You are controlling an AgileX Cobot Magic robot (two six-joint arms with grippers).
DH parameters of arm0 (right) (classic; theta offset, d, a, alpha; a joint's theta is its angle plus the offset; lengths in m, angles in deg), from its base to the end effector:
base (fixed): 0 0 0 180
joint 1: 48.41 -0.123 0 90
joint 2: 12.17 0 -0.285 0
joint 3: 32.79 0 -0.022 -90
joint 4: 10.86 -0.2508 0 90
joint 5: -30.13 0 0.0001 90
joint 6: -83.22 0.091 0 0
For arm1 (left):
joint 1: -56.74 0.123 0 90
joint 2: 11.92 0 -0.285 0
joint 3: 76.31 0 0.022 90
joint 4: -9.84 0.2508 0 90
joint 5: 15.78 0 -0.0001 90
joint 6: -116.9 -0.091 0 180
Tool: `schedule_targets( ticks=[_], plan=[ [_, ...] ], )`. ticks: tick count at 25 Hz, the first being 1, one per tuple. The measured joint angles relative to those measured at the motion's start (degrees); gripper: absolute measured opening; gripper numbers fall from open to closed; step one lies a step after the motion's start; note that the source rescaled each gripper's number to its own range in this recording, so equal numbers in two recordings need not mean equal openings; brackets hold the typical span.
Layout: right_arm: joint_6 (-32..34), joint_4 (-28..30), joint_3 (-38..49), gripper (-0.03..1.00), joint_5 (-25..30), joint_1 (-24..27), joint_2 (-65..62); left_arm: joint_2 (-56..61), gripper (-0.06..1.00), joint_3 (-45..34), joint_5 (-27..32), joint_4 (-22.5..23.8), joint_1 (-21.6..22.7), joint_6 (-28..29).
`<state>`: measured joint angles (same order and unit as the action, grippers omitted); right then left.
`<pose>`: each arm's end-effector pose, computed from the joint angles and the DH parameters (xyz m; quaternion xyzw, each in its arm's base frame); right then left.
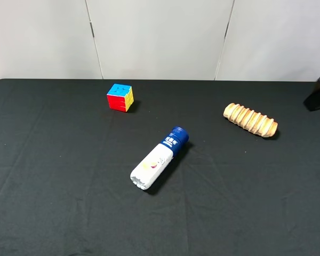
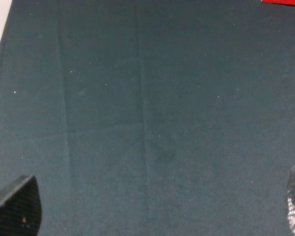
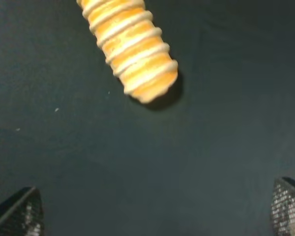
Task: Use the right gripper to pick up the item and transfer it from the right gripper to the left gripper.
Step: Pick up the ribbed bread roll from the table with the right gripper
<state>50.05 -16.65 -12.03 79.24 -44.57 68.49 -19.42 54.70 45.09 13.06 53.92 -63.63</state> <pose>0.2486 -0.0097 0.2972 -0.2230 0.9400 -0.0376 0.2553 -0.0047 0.0047 0.2752 0.0239 0.8536 0.0177 0.5201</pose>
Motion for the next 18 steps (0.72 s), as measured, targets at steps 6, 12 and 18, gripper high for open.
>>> schedule_targets(
  ticks=[6, 12, 18],
  plan=[
    [-10.39, -5.4, -0.06, 1.0, -5.95, 0.0, 10.28, 0.0, 0.98, 0.0, 0.0, 0.0, 0.0, 0.0],
    [-22.06, -6.05, -0.06, 1.0, -8.39, 0.0, 18.79, 0.0, 0.98, 0.0, 0.0, 0.0, 0.0, 0.0],
    [-23.54, -5.1, -0.1, 1.0, -11.29, 0.0, 25.03, 0.0, 0.98, 0.0, 0.0, 0.0, 0.0, 0.0]
  ],
)
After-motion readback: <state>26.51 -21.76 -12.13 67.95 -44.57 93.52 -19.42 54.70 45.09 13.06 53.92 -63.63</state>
